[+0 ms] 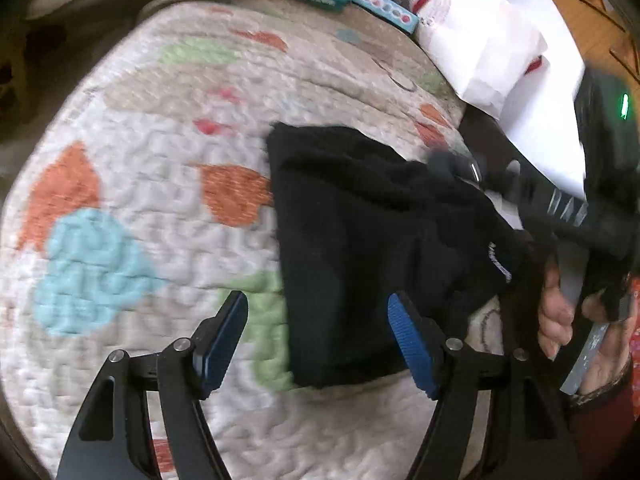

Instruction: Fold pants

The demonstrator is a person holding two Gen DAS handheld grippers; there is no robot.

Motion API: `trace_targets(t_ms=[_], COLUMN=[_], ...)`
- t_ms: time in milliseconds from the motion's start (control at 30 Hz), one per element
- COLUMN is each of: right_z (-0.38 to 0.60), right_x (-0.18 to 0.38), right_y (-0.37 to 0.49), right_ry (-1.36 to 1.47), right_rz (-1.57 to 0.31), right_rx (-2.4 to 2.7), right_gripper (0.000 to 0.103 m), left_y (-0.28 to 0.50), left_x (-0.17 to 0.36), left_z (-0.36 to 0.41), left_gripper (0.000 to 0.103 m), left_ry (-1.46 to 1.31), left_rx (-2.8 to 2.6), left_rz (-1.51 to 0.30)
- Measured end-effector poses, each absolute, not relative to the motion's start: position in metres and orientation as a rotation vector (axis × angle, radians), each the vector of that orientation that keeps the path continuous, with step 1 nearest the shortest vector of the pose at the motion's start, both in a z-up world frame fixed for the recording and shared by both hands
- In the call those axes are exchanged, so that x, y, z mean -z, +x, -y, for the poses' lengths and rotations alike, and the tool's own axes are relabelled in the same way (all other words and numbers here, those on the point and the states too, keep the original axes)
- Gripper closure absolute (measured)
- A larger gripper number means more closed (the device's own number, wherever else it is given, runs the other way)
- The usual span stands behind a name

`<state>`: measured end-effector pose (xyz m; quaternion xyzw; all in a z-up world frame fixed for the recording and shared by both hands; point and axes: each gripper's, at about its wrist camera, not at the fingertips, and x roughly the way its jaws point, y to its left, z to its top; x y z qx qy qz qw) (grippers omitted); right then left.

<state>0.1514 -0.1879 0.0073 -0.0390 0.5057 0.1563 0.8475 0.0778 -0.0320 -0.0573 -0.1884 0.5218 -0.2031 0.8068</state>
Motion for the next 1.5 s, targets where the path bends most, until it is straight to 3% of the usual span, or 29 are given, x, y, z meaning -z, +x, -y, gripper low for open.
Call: trace_targets(t_ms=[167, 267, 300, 333, 367, 533, 867, 933, 1100, 1167, 1300, 1500], right_z=[0.128, 0.103, 0.098, 0.092, 0.087, 0.080, 0.020, 0.002, 0.007, 0.041, 0.108, 0.135], right_x=[0.008, 0.038, 0.049, 0.061, 0.073, 0.069, 0.038, 0.042, 0.056, 0.043, 0.019, 0.042], right_y=[0.177, 0.198, 0.202, 0.208, 0.211, 0.209, 0.221, 0.224, 0.226, 0.219, 0.187, 0.124], right_ry=[-0.189, -0.211, -0.214, -0.230, -0.254, -0.223, -0.203, -0.182, -0.152, -0.048, -0.005, -0.095], right_rz=[-1.129, -1.228, -1.262, -1.304, -1.346, -1.346, -1.286, -1.286, -1.308, -1.272, -1.193, -1.261], right_rx=[-0.464, -0.477, -0.478, -0.473, -0.458, -0.472, -0.512, -0.516, -0.515, -0.474, -0.368, -0.305], right_gripper=[0.030, 0.034, 0.039, 0.057, 0.082, 0.092, 0.093, 0.091, 0.072, 0.047, 0.045, 0.049], left_y=[0.076, 0.072, 0.072, 0.072, 0.073, 0.070, 0.066, 0.066, 0.052, 0.041, 0.033, 0.065], left_x=[0.074, 0.076, 0.077, 0.078, 0.080, 0.079, 0.069, 0.074, 0.068, 0.053, 0.029, 0.062], left_z=[0.056, 0.062, 0.059, 0.055, 0.050, 0.042, -0.054, -0.067, -0.094, -0.105, -0.119, -0.073], left_gripper=[0.032, 0.071, 0.082, 0.085, 0.087, 0.091, 0.092, 0.086, 0.067, 0.062, 0.050, 0.050], left_ry=[-0.401, -0.317, -0.307, -0.323, -0.350, -0.369, -0.473, -0.484, -0.513, -0.505, -0.507, -0.251], left_rx=[0.432, 0.384, 0.375, 0.379, 0.386, 0.420, 0.307, 0.287, 0.284, 0.287, 0.262, 0.147], left_rz=[-1.145, -1.128, -1.126, -1.127, -1.129, -1.113, -1.062, -1.080, -1.115, -1.082, -1.007, -1.080])
